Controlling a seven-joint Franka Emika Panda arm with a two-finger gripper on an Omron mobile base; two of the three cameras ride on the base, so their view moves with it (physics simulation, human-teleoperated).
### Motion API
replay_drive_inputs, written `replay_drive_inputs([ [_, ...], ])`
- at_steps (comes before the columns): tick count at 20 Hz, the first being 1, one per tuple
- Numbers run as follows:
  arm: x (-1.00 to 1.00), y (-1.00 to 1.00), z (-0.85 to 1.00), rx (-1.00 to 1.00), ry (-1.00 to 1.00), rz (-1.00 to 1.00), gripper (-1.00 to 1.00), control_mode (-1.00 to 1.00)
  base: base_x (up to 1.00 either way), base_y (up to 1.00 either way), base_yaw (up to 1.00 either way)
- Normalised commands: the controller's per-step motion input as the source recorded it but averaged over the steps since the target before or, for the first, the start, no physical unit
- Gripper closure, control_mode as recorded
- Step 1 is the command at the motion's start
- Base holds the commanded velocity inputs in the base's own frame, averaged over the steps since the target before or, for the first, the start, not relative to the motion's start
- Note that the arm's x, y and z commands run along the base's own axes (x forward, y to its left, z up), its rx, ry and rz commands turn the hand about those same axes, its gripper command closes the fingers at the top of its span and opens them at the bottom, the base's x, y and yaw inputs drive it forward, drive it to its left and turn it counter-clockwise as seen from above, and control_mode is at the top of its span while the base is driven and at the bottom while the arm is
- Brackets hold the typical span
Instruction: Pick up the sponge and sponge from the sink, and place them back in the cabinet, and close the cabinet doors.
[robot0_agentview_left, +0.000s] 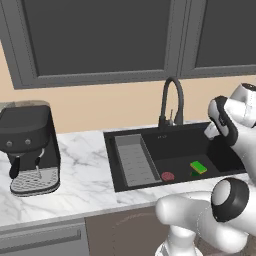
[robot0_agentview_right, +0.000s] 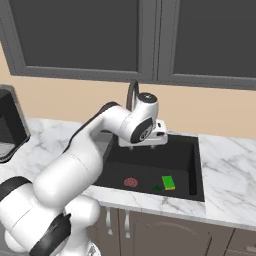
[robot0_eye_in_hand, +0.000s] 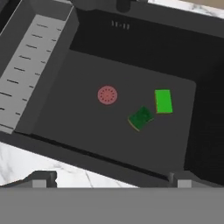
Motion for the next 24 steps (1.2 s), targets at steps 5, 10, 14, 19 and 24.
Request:
replay_drive_inputs([
  [5,0.2,-0.22,-0.2,-0.02,0.07,0.02,-1.0,-1.0,0.0,0.0,0.0],
  [10,0.19,-0.18,-0.23,-0.03,0.07,0.02,-1.0,-1.0,0.0,0.0,0.0],
  [14,0.18,-0.17,-0.19,-0.01,0.08,0.01,-1.0,-1.0,0.0,0.0,0.0],
  [19,0.19,-0.14,-0.14,0.0,0.08,0.0,-1.0,-1.0,0.0,0.0,0.0],
  [24,0.26,-0.08,-0.16,0.0,0.06,0.0,-1.0,-1.0,0.0,0.0,0.0],
])
